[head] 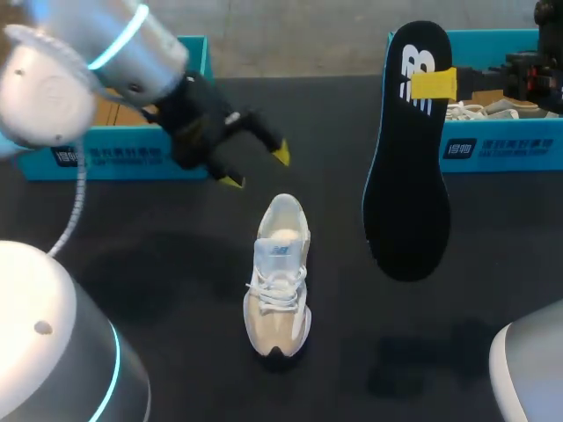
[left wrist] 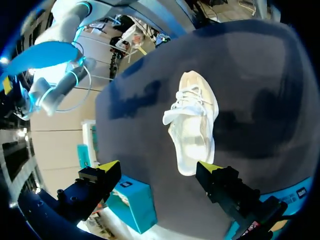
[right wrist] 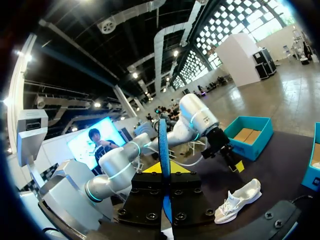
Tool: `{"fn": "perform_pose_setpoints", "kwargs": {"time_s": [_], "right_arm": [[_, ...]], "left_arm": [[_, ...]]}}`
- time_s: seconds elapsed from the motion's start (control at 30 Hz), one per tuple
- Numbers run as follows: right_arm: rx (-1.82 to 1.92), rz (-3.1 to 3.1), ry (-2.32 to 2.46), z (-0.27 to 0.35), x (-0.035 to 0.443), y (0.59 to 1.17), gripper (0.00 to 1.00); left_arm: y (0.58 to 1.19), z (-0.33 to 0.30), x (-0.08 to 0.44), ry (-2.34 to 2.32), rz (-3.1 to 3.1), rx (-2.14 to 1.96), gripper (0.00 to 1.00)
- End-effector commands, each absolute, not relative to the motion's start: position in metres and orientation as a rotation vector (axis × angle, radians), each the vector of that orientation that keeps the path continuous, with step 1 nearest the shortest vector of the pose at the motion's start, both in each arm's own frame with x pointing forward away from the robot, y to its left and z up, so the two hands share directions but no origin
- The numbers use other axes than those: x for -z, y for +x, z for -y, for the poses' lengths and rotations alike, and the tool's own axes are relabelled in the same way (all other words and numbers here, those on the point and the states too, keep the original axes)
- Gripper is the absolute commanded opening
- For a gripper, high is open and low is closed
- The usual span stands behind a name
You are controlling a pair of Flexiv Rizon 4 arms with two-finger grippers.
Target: Take the shoe out of the shoebox, open the shoe tongue, remove and reinsert the insole, then place the shoe into the shoebox
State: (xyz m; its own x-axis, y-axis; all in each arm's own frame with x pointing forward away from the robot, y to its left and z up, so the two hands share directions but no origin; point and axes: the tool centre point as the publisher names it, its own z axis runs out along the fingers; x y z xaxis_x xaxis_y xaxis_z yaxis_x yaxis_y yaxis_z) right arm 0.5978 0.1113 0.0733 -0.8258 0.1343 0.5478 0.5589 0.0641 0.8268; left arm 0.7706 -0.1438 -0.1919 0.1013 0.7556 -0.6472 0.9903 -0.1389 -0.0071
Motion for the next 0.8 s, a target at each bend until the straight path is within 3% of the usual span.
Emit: {"fn": "perform_pose_setpoints", "kwargs": {"time_s": [0.03, 0.8], "right_arm": [[1.817, 2.023, -0.692, -0.114, -0.073, 0.6, 0.0], [1.817, 2.023, -0.692, -0.114, -0.073, 0.6, 0.0]], "left_arm": [[0.758, 0.113, 0.176, 1.829, -1.557, 0.867, 1.0], [0.751, 0.124, 0.157, 1.82, -1.488, 0.964, 1.0]]}}
